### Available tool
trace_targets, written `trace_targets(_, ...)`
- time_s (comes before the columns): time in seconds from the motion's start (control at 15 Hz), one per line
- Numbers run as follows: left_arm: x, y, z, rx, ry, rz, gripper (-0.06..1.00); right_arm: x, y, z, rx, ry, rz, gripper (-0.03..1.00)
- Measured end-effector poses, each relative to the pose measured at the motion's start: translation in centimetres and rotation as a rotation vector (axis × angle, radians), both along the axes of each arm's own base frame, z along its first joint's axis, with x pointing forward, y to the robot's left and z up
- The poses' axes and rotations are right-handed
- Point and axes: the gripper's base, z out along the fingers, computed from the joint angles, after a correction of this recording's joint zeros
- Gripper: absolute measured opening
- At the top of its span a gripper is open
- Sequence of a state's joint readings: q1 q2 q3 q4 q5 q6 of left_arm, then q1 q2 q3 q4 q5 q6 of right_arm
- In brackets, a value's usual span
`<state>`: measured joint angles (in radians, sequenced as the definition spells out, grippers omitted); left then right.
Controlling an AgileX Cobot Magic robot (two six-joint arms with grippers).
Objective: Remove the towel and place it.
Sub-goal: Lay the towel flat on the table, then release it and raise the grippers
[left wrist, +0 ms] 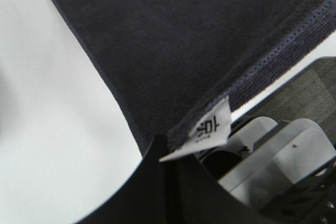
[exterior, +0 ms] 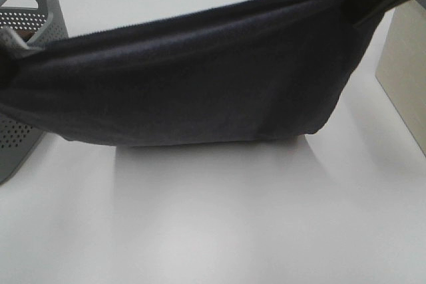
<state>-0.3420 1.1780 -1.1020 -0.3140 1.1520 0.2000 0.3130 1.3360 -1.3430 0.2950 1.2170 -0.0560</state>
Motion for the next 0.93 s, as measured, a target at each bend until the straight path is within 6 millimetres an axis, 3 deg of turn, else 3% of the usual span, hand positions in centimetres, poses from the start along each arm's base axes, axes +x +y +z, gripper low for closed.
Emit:
trace_targets(0.4,-2.8,-0.3,-5.6,-0.063,0.206,-0.053,0.00,-3.0,-0.9,-5.0,-0.049,0.165,-0.001,0.01)
trace_targets(0.73,-4.1,-0.5,-7.9,-0.083,0.292,-0.097,0.00,-5.2,-1.6,-8.9,-0.088,0.299,-0.004,0.01)
trace_targets(0.93,-5.9,-1.5,-9.6,-0.051,0.351,-0.189,0.00,-6.1,-1.9,-10.7,-0.110,0.370,-0.008,0.01)
